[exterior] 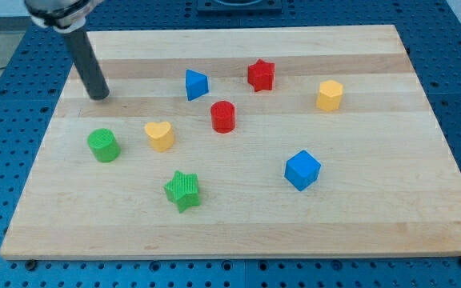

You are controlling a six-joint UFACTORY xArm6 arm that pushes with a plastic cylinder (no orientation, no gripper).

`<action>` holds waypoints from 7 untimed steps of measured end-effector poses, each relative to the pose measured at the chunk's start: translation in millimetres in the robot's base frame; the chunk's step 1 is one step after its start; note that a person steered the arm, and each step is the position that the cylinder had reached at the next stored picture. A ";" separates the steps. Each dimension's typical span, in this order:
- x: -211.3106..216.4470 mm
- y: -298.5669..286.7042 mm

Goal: Slide the green star towards the bottom center of the board

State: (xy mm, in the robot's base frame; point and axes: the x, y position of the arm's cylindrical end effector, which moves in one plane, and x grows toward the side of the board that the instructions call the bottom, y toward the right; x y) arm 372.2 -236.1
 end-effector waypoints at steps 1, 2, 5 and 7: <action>31.3 1.7; 60.1 5.0; 101.5 28.2; 134.8 67.2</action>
State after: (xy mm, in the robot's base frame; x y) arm 507.0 -168.9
